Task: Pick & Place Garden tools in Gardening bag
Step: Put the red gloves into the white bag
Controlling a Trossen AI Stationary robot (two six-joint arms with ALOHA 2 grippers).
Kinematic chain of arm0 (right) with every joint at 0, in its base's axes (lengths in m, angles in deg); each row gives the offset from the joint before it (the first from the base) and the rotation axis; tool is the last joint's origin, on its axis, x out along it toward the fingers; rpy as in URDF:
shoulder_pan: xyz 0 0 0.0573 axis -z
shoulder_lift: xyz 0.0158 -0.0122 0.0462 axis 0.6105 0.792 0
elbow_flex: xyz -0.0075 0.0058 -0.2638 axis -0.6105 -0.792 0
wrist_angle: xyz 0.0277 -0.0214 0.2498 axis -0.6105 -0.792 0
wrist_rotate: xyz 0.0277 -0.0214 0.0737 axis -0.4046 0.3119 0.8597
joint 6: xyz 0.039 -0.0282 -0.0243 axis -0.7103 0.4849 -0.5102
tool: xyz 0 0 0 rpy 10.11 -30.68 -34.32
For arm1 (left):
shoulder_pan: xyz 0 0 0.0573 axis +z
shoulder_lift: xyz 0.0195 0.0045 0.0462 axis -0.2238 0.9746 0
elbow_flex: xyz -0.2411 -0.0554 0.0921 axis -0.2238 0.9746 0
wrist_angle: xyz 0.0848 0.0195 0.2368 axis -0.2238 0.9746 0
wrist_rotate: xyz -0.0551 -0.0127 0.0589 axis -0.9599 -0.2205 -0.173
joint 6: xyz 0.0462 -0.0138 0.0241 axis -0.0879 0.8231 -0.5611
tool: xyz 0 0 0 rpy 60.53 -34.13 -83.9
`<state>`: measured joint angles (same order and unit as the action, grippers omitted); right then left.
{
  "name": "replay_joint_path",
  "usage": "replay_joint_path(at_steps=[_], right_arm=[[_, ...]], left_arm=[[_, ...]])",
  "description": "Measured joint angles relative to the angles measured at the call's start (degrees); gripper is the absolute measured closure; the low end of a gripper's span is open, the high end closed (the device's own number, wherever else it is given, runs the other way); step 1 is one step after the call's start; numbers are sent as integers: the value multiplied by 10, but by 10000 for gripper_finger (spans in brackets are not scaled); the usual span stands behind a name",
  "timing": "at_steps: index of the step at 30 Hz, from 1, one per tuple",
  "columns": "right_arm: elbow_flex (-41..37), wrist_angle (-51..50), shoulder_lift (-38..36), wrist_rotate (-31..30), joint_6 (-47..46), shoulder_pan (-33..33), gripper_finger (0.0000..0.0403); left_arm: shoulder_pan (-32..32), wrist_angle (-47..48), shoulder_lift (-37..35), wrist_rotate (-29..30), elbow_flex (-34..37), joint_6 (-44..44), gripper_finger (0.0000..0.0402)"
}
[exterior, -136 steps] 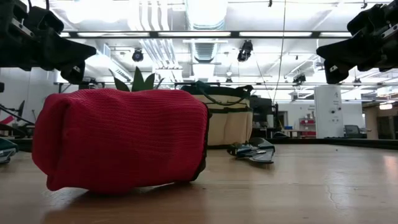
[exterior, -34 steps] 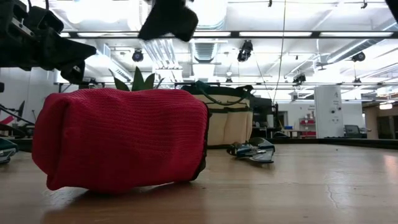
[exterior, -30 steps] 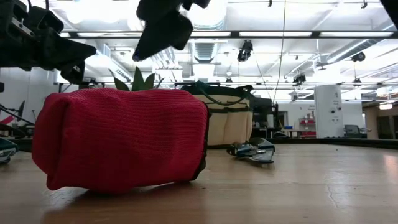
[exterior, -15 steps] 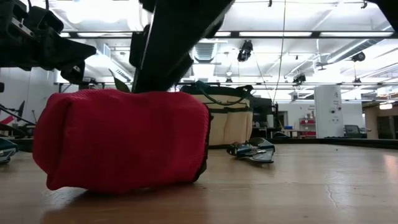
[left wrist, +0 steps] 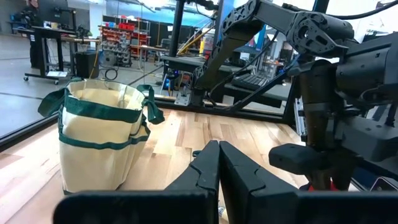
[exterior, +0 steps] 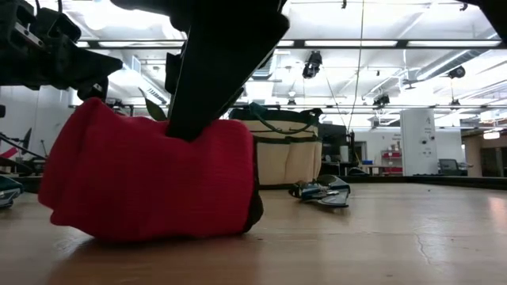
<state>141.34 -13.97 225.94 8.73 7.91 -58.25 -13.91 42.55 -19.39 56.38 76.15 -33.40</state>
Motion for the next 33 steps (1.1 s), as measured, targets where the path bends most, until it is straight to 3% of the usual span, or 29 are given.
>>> replay_joint_path(at_steps=[12, 25, 29, 33], right_arm=[[2, -21, -3, 4, 1, 12, 386], [83, -112, -17, 1, 17, 57, 386], [131, -164, -18, -21, 29, 76, 386], [126, -188, -41, -55, 37, 96, 386]], left_arm=[[0, 0, 0, 0, 0, 0, 390], [0, 0, 0, 0, 0, 0, 390], [0, 0, 0, 0, 0, 0, 390], [0, 0, 0, 0, 0, 0, 390]])
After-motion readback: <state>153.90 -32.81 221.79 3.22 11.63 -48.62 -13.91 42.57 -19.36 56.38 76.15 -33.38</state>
